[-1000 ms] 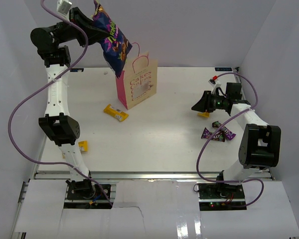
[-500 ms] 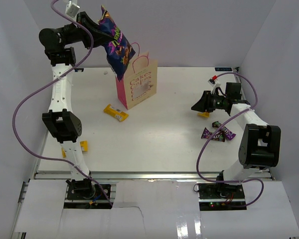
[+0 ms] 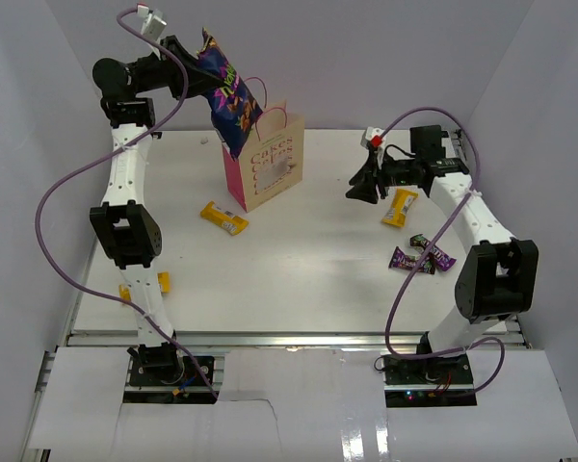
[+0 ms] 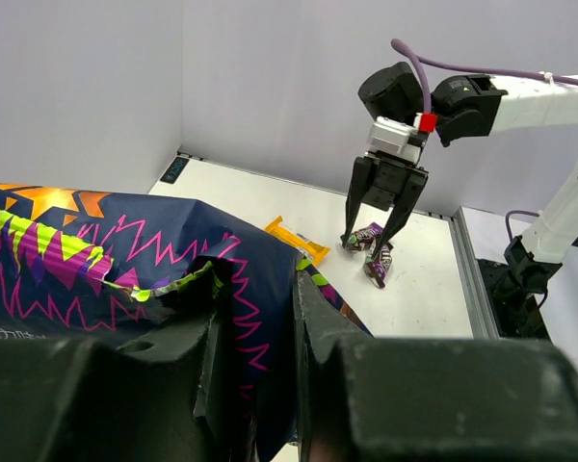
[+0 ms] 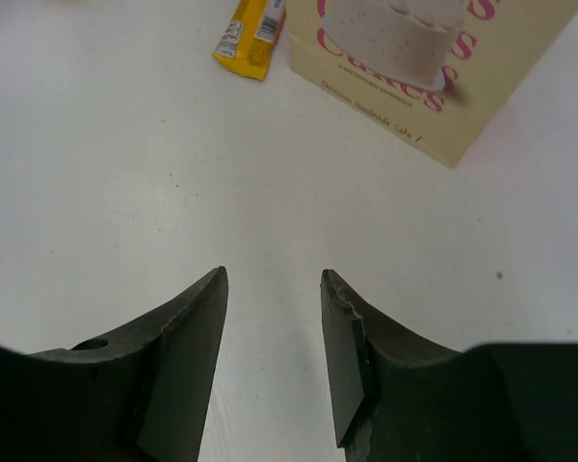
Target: Place the snacks into the paper bag
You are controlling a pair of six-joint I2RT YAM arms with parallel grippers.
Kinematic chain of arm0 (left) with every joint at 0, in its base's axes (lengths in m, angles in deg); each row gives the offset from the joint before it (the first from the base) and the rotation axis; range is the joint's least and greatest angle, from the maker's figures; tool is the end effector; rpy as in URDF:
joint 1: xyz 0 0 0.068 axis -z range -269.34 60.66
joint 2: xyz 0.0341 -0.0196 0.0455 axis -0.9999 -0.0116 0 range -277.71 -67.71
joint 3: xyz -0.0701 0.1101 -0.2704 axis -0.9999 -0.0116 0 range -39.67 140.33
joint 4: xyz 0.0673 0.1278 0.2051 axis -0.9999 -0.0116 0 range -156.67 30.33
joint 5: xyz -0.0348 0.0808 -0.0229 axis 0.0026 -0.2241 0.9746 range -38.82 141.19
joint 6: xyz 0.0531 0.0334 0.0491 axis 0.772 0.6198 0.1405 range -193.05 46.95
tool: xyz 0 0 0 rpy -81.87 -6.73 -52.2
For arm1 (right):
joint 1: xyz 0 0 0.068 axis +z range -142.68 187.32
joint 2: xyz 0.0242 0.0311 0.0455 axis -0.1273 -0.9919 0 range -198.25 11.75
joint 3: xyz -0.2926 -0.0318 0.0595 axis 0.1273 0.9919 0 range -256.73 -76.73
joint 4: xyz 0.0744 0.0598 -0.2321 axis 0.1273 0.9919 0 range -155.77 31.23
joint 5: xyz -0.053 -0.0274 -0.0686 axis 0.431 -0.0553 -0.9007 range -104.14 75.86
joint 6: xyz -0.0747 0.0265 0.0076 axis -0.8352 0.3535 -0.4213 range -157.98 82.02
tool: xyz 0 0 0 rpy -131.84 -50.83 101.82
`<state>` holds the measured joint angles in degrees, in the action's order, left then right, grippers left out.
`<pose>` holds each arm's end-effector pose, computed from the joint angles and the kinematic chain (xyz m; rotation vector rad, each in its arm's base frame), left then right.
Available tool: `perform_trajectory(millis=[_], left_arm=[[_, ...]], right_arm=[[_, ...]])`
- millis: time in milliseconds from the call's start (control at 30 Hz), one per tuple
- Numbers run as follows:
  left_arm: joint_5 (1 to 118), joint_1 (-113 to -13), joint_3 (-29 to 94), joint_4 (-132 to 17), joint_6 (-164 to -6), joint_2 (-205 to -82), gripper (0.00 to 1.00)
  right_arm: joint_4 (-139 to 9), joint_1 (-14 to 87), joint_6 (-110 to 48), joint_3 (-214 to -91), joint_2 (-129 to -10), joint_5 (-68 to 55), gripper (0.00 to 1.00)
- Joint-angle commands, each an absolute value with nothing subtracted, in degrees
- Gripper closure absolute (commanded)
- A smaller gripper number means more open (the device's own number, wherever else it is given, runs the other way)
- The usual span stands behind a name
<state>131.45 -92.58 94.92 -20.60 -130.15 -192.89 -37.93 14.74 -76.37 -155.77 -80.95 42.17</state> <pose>0.4690 -0.0411 0.5138 0.9170 1.2804 -1.2571 0.3486 0.1030 0.3343 -1.2077 1.6342 0.7814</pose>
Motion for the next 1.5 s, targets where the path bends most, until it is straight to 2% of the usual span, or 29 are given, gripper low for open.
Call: perform_trajectory(millis=[0,100,167,333,400,500,733,900,1000,1167,1400,1467], left_arm=[[125.98,-92.33,97.44,-17.05,-130.00,-190.23,1.00],[126.07,-91.80,97.44,-16.96,-129.91,-190.67,1.00],[125.72,-91.71,97.62,-16.96,-129.91,-190.75,1.00],[126.15,-91.71,96.92,-16.96,-129.91,-190.40,1.00],[126.16,-91.71,96.74,-16.96,-129.91,-190.40,1.00],[126.07,-91.71,96.83,-16.96,-129.91,-190.58,1.00],[126.16,-91.71,96.74,-16.96,-130.17,-190.84,1.00],[126.24,-91.71,96.91,-16.70,-130.35,-190.76,1.00],[126.33,-91.71,96.92,-16.61,-130.53,-190.58,1.00],[126.33,-91.71,96.83,-16.43,-130.88,-190.40,1.00],[126.68,-91.45,95.60,-15.90,-131.58,-189.53,1.00],[126.68,-91.27,95.42,-15.82,-131.67,-189.17,1.00]], right_arm=[[-32.63,18.11,-88.07,-162.05,-84.13,43.08,0.50],[-35.60,20.76,-86.51,-170.31,-87.82,40.54,0.49],[-42.87,21.64,-81.08,-174.96,-90.63,39.65,0.44],[-59.15,23.66,-74.37,-179.99,-95.02,40.08,0.17],[-65.03,24.80,-73.57,-181.66,-97.21,41.75,0.13],[-66.74,26.47,-76.19,-187.96,-101.87,43.68,0.13],[-65.86,29.11,-84.89,-199.48,-109.44,45.97,0.16],[-59.71,29.46,-86.40,-209.43,-116.55,45.89,0.22],[-54.98,30.16,-91.30,-209.01,-116.57,45.54,0.31],[-43.98,32.27,-106.41,-203.83,-114.20,42.12,0.36],[-33.53,33.68,-117.14,-202.76,-113.32,37.28,0.48],[-31.41,34.12,-119.62,-202.41,-112.97,36.14,0.53]])
